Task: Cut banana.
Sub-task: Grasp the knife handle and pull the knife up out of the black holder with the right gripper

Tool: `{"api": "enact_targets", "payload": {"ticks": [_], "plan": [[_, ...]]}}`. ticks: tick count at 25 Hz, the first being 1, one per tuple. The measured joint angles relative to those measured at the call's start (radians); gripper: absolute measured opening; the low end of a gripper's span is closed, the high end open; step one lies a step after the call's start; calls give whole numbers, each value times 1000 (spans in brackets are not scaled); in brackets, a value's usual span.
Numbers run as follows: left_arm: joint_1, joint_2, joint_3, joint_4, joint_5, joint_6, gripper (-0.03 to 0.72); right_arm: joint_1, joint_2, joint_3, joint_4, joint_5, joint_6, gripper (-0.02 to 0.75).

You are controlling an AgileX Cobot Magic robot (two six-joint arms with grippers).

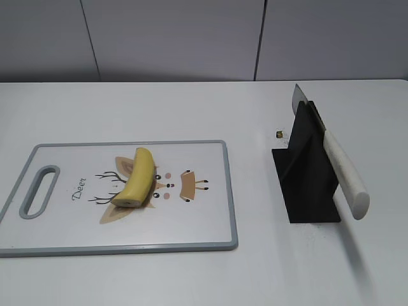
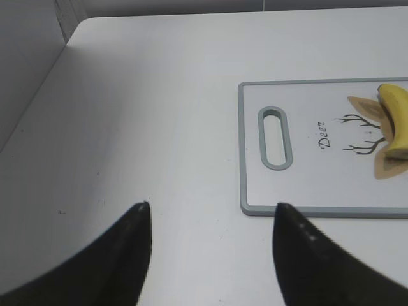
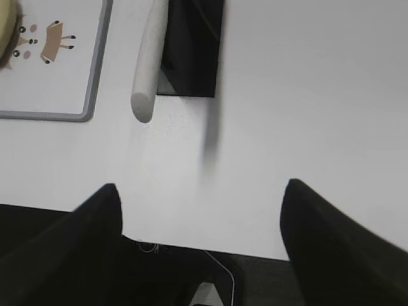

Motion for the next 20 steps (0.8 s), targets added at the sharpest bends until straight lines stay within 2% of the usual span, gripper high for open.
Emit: {"api": "enact_targets", "payload": {"ticks": [4, 15, 20], "plan": [[0, 0, 0, 0, 0, 0, 588, 51, 68, -10, -12, 0, 20, 582], [0, 0, 0, 0, 0, 0, 588, 336, 278, -77, -138, 5, 108, 582], [0, 0, 0, 0, 0, 0, 588, 381, 441, -182, -142, 5, 135, 582]]}}
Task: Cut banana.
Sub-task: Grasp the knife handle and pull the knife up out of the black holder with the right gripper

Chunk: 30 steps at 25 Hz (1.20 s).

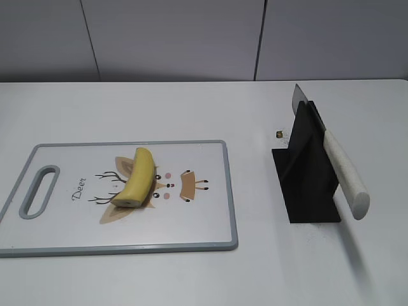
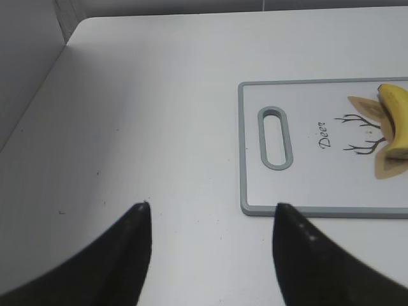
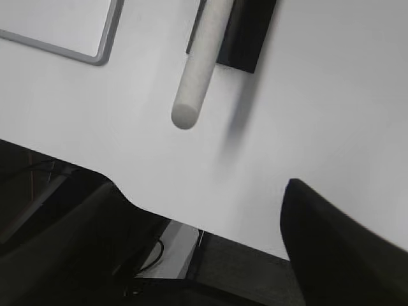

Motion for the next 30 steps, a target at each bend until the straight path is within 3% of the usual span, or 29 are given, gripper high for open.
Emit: {"api": "enact_targets", "payload": {"ticks": [10, 30], "plan": [[0, 0, 0, 0, 0, 0, 588, 51, 284, -139, -1, -4, 48, 582], [0, 0, 0, 0, 0, 0, 587, 51, 545, -146, -22, -56, 171, 582]]}}
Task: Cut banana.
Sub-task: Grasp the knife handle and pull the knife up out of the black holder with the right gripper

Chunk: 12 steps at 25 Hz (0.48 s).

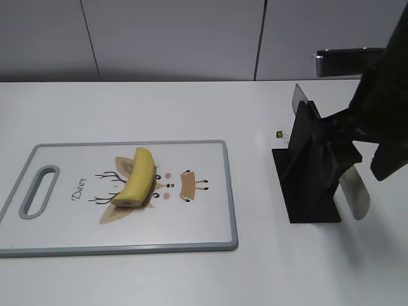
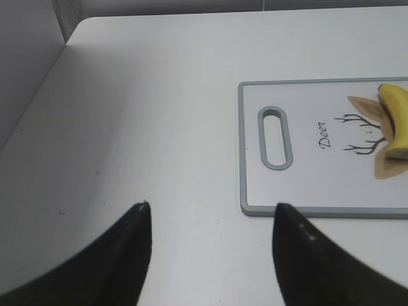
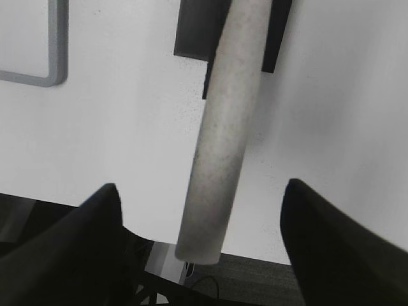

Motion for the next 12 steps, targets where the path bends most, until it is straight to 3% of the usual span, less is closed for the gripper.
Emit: {"api": "enact_targets", "payload": {"ticks": [12], "plan": [[0, 0, 0, 0, 0, 0, 585, 0, 89, 0, -58, -15, 59, 472]]}}
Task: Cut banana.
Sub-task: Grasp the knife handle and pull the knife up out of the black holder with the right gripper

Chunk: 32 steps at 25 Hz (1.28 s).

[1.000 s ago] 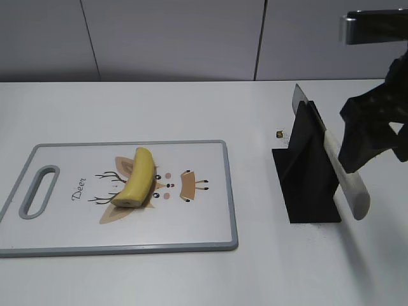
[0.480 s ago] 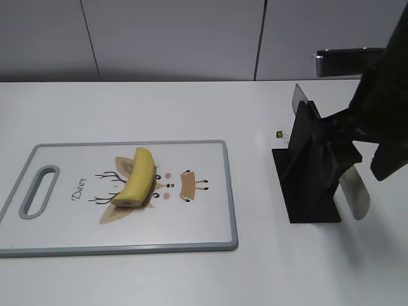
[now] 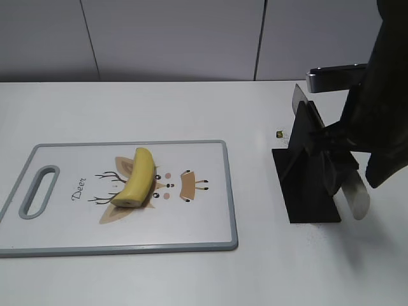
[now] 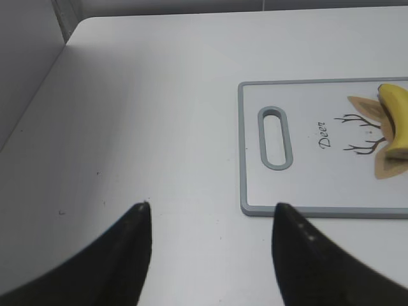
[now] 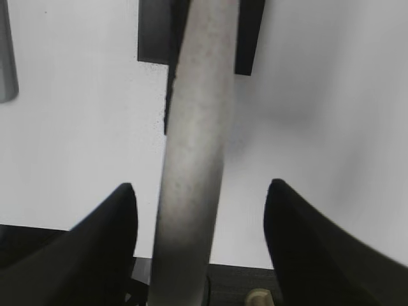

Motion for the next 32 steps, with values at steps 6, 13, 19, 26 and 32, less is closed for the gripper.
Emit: {"api": "enact_targets", "payload": {"ticks": [6, 13, 19, 26, 32], "plan": [[0, 0, 0, 0, 0, 0, 575, 0, 37, -1, 24, -4, 0, 454], [0, 0, 0, 0, 0, 0, 569, 0, 57, -1, 54, -5, 0, 258], [0, 0, 0, -1, 0, 0, 563, -1, 57, -1, 42, 0, 37, 162], [0, 0, 0, -1, 0, 0, 563, -1, 43, -1, 41, 2, 39, 162], [0, 0, 0, -1, 0, 0, 563, -1, -41, -1, 34, 4, 57, 161]]}}
